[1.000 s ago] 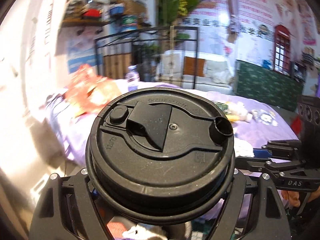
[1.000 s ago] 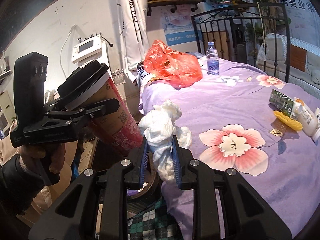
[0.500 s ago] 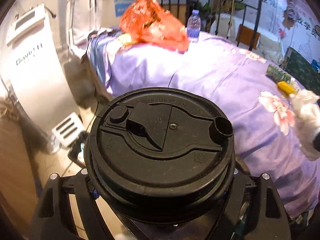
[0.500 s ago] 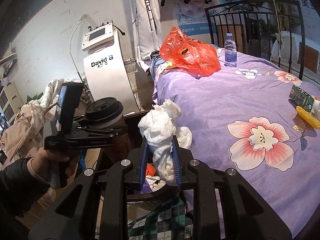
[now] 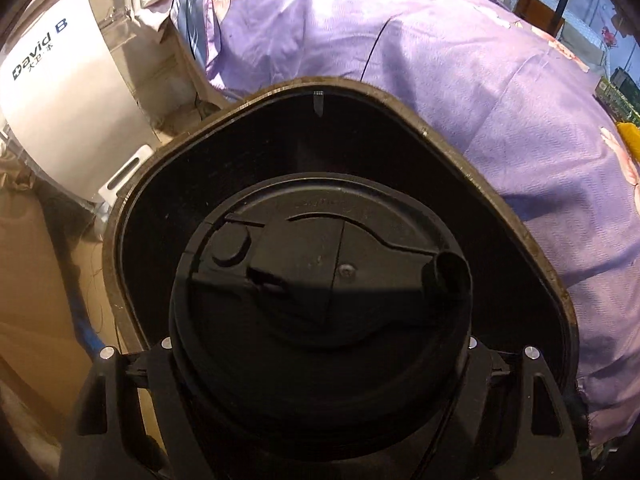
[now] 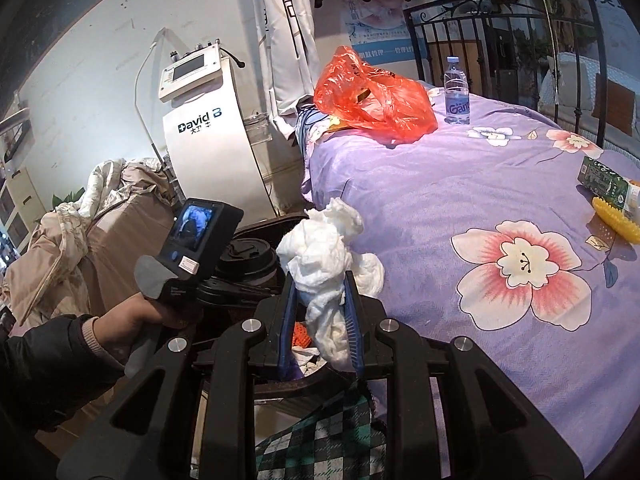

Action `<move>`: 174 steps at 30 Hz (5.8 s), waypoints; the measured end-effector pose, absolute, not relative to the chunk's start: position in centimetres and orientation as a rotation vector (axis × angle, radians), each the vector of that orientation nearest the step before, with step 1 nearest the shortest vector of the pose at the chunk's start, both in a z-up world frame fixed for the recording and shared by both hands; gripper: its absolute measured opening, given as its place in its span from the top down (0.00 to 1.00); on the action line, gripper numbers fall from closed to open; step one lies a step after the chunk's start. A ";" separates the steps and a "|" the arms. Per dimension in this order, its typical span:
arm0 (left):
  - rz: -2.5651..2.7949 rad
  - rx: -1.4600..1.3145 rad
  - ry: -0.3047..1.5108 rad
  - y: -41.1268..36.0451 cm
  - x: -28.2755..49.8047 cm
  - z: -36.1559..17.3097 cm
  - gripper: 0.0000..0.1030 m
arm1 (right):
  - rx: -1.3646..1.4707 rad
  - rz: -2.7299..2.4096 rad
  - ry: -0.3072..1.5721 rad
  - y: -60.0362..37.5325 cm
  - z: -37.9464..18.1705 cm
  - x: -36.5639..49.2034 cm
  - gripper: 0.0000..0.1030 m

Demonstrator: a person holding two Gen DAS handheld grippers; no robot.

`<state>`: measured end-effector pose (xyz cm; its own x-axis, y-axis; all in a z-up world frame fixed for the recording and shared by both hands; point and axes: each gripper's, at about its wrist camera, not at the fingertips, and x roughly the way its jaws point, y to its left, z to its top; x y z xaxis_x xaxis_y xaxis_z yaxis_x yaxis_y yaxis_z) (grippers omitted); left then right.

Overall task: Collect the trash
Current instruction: 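Carry the red cup and tissue to the black bin and release both, then open both tools over the bin and move them back over the bed, then grasp the yellow foam net with the left tool while the right tool grasps the milk bottle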

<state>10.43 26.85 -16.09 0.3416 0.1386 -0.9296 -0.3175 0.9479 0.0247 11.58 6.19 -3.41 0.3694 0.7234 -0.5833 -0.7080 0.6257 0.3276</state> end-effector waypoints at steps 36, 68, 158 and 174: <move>0.569 -0.314 0.800 32.7 2.7 -5.4 0.08 | -0.036 1.243 1.001 17.0 -7.5 9.6 0.77; 0.537 -0.342 0.713 32.6 3.5 -3.5 0.06 | 0.024 1.232 0.990 17.7 -7.8 10.1 0.25; -0.307 -0.162 0.798 1.2 26.2 -2.4 0.91 | -0.299 0.273 1.065 -16.4 -10.3 42.0 0.31; -0.304 -0.145 0.806 1.7 25.4 -2.9 0.91 | -0.440 0.239 1.012 -14.6 -11.5 43.4 0.36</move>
